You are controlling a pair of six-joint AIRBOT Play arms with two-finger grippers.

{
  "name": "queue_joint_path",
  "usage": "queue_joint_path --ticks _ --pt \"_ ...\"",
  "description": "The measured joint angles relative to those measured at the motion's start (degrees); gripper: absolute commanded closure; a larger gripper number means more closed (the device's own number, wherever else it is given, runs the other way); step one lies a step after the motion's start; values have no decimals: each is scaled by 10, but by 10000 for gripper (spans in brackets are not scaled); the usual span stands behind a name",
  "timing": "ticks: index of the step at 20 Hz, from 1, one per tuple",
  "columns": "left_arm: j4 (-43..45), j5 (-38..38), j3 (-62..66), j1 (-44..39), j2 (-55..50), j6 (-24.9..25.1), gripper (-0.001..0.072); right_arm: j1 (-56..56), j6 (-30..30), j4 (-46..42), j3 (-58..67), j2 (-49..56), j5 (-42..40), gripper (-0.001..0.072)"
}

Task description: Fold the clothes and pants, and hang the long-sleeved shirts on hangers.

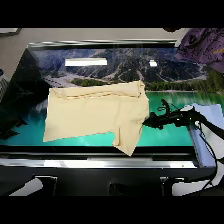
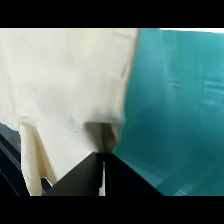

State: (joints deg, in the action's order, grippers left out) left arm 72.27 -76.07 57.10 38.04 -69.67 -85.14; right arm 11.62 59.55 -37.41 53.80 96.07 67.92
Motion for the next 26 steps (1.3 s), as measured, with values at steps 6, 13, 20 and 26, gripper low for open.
queue_joint_path --ticks 6,13,20,26 --pt "-106 39 -137 52 4 88 -6 0 16 -7 -1 -33 -6 687" --pt "-164 73 -205 61 -12 139 -5 0 31 4 -1 -58 8 687" --pt "-211 72 -213 58 -48 158 229 0 37 8 -1 -62 10 687" --pt "-207 84 -214 29 -73 162 691 0 41 8 -1 -62 10 687"
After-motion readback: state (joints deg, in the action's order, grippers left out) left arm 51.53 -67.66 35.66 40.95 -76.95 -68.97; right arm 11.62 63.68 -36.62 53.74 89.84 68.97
